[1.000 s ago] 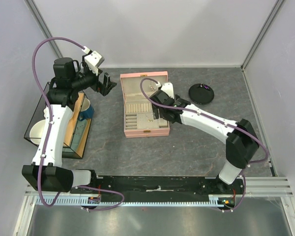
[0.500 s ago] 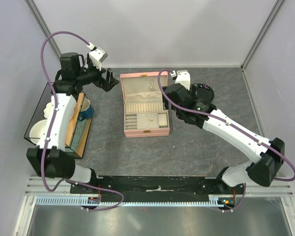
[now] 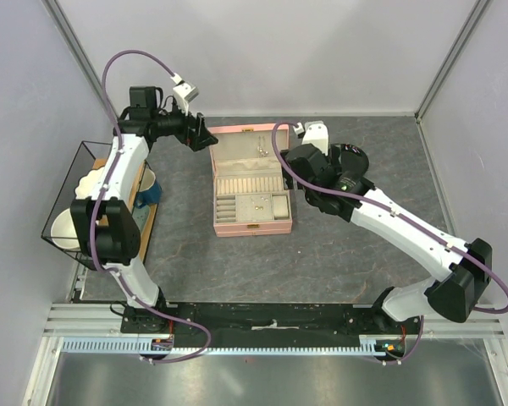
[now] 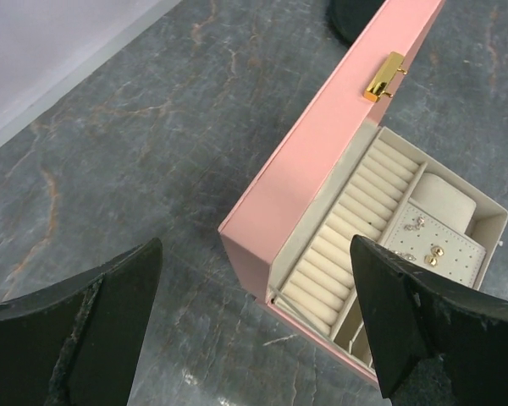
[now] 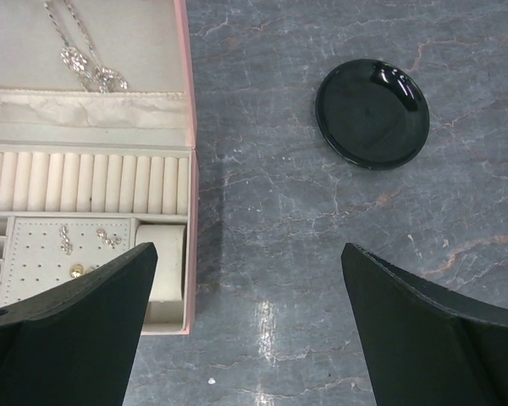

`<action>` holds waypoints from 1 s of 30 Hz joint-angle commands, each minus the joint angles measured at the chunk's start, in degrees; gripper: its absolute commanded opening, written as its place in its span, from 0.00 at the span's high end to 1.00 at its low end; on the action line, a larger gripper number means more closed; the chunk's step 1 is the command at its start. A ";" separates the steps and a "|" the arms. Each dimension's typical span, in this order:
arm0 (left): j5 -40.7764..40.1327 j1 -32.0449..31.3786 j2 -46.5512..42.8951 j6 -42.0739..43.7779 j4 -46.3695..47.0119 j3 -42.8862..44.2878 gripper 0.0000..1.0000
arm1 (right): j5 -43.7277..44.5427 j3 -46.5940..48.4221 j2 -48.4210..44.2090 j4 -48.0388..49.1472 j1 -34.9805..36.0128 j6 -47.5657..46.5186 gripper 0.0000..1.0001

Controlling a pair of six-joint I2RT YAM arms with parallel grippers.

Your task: Organize the mixed jewelry

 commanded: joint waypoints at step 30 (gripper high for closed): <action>10.28 -4.29 -35.15 10.43 5.79 -37.54 0.01 | -4.65 -6.78 -2.99 1.94 -0.14 1.42 0.02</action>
